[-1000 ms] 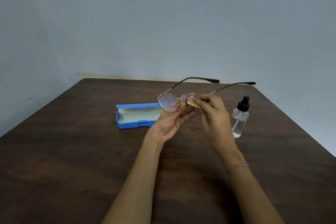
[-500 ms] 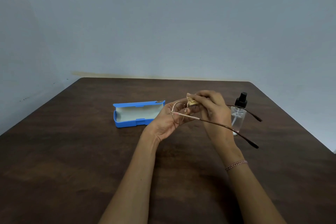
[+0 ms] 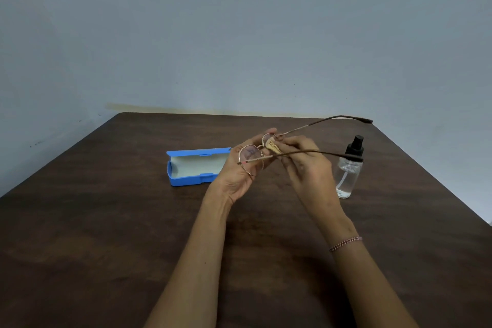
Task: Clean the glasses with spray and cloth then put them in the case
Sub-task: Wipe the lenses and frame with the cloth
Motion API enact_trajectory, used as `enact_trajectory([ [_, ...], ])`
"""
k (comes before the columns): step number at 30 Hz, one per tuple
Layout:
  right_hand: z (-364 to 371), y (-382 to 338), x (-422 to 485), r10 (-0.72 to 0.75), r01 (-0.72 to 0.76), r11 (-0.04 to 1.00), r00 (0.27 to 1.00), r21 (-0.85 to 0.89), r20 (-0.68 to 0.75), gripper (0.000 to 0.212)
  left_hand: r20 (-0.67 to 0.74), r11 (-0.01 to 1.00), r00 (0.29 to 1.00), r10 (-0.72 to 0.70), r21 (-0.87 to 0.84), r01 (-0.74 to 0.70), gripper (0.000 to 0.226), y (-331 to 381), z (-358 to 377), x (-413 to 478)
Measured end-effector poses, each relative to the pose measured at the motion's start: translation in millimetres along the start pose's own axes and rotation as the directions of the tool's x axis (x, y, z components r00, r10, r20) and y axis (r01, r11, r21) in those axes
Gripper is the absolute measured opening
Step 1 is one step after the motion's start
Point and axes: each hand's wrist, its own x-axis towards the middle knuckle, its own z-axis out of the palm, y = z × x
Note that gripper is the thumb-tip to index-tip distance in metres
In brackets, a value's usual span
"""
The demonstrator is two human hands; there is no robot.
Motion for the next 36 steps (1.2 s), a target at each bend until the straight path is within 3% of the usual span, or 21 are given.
enact_trajectory([
  [3, 0, 5, 0, 0.053, -0.055, 0.997, 0.998, -0.059, -0.039, 0.029, 0.025, 1.0, 1.0, 0.016, 0.011, -0.016, 0.032, 4, 6, -2],
  [6, 2, 4, 0, 0.087, -0.099, 0.987, 0.991, -0.124, -0.098, 0.035, 0.031, 0.996, 0.999, -0.014, 0.087, 0.011, 0.074, 6, 13, -4],
  [7, 3, 2, 0, 0.066, -0.078, 0.99, 0.993, -0.121, -0.099, 0.037, 0.017, 0.996, 1.0, -0.018, 0.093, 0.017, 0.077, 6, 12, -3],
  [10, 1, 0, 0, 0.003, -0.004, 1.0, 0.997, -0.009, -0.071, 0.039, -0.041, 0.996, 0.999, 0.011, 0.087, -0.008, 0.037, 4, 6, -1],
  [13, -1, 3, 0, 0.002, -0.001, 1.0, 0.999, 0.019, -0.051, 0.034, -0.043, 0.998, 0.999, 0.02, 0.063, -0.017, 0.026, 3, 1, 0],
  [19, 1, 5, 0, 0.129, -0.132, 0.991, 0.987, -0.027, -0.099, 0.029, 0.039, 0.994, 0.999, -0.005, 0.106, 0.001, 0.038, -4, 2, 1],
  [25, 1, 4, 0, 0.018, -0.016, 0.998, 0.999, 0.065, -0.036, 0.043, 0.069, 0.996, 0.998, -0.013, 0.093, 0.006, 0.056, -3, 3, -1],
  [29, -1, 7, 0, 0.107, -0.109, 0.994, 0.984, -0.011, -0.141, 0.039, 0.1, 0.995, 0.994, -0.049, 0.094, 0.039, 0.074, -4, 10, -4],
  [32, 0, 5, -1, 0.12, -0.119, 0.993, 0.986, 0.018, -0.116, 0.042, 0.112, 0.996, 0.992, -0.05, 0.077, 0.042, 0.065, -6, 9, -3],
  [36, 1, 2, 0, 0.04, -0.039, 0.999, 0.999, 0.014, -0.032, 0.044, 0.008, 1.0, 1.0, -0.004, -0.009, 0.004, 0.04, -1, 3, -1],
])
